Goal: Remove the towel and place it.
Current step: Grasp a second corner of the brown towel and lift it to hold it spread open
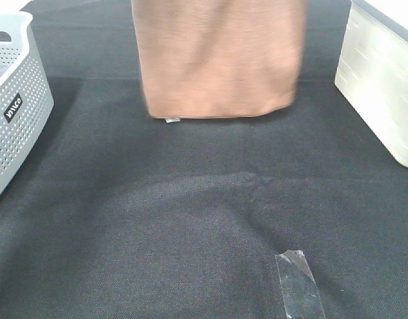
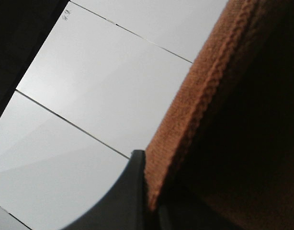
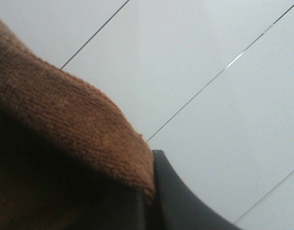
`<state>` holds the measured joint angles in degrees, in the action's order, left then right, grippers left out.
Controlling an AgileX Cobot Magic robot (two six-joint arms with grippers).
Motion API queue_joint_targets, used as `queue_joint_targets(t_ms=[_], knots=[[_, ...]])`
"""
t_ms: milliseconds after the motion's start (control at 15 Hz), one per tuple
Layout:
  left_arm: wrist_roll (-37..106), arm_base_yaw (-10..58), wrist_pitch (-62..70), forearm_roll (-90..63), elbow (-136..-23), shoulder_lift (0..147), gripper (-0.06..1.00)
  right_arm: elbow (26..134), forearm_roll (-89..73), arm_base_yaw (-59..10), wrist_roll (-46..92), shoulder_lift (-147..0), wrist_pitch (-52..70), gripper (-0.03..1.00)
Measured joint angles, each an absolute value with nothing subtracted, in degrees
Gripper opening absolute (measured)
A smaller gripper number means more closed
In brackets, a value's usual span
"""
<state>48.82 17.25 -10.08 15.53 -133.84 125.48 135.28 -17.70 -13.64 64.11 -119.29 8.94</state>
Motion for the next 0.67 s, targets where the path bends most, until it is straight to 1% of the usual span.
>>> queue_joint_targets(t_ms=[200,467,667], knots=[[48.82,15.99,-14.44,12.66,-137.4,130.35,0.0,135.28,-21.72,-13.64,64.06,-122.9,0.8,0.0],[48.76,15.18,-14.84,9.28,-150.23,138.25,0.0,135.28,-26.13,-13.69,61.25,-125.25,-1.26,0.0],[48.76,15.18,-14.84,9.51,-154.58,139.23,0.0,135.28,-26.99,-13.69,58.79,-125.94,-1.2,0.0]])
